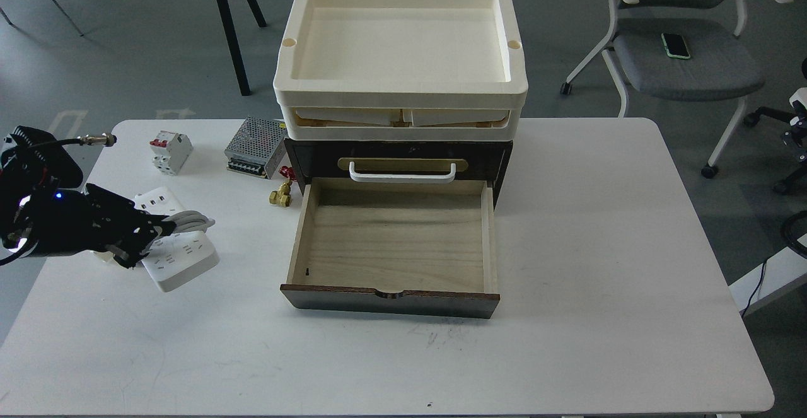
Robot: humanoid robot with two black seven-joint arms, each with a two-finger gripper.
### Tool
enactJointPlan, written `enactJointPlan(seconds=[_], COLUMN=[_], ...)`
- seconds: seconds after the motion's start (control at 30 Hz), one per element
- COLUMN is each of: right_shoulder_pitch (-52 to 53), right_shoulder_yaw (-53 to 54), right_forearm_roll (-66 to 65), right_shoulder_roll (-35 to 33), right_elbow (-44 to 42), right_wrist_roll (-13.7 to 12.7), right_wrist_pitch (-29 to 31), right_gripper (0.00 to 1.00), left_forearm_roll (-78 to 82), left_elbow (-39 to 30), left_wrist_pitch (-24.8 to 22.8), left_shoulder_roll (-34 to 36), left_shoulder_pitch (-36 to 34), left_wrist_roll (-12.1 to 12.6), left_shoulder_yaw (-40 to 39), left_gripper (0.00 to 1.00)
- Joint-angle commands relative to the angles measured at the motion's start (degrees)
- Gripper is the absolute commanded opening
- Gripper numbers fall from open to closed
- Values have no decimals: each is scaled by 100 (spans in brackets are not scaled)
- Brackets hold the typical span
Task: Put charging cable into cabinet
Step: 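Close the left gripper on the white power strip and lift it, then carry the held power strip over the open wooden drawer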
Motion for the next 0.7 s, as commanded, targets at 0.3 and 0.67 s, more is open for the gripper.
enactJointPlan(seconds=[0.3, 0.67], right_shoulder_pitch=[-11, -11], right_shoulder_yaw=[8, 8], right_forearm_roll=[17, 17], right_shoulder_roll=[0, 0], right_elbow=[-47, -99], right_wrist_roll=[-1, -1], right_wrist_pitch=[0, 0], right_gripper=[100, 100], left_forearm_roll=[-2990, -3062], left_elbow=[-916, 208], left_wrist_pitch=[-787, -787], left_shoulder_roll=[-504, -1918], left_shoulder_pitch=[-148, -95], left_wrist_roll=[-2, 126], left_shoulder_yaw=[-720, -677], left_gripper=[0, 0])
